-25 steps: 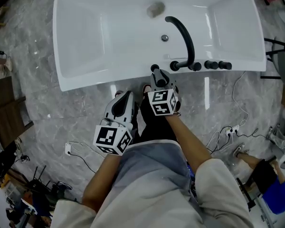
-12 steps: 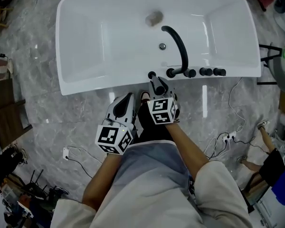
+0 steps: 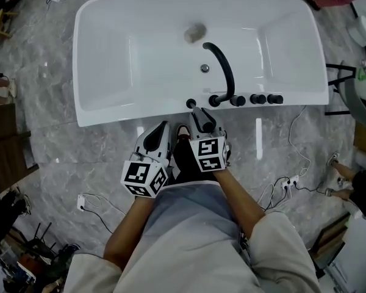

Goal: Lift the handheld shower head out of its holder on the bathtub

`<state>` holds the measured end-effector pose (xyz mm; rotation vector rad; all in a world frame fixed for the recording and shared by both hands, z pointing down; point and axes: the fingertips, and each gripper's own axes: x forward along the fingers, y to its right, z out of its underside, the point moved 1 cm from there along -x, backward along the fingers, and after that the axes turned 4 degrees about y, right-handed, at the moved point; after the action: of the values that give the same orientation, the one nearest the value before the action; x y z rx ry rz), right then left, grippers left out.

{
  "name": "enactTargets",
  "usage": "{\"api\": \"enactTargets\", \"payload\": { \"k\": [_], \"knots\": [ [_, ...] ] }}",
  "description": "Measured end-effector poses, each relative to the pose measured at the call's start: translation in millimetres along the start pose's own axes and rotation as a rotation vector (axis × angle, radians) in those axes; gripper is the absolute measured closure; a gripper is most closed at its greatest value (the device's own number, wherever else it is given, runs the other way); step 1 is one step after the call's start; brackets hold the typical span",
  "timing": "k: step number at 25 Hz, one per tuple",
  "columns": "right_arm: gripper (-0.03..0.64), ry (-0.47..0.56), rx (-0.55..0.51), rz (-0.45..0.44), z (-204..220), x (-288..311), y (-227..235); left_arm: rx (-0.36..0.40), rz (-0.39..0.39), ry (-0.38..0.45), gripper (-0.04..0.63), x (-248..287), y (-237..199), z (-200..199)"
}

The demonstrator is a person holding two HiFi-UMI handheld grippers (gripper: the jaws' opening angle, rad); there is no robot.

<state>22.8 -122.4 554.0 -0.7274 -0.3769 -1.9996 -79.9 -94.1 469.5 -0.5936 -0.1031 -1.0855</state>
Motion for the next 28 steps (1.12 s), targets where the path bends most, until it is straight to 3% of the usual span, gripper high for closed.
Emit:
{"api": "enactTargets", "payload": {
  "k": [28],
  "knots": [
    [0.472,0.175,0.017,-0.052,-90.4,-99.7,-1.8,0.021,0.108,0.044,0.592,6.2,39.4,-41.3]
  ]
}}
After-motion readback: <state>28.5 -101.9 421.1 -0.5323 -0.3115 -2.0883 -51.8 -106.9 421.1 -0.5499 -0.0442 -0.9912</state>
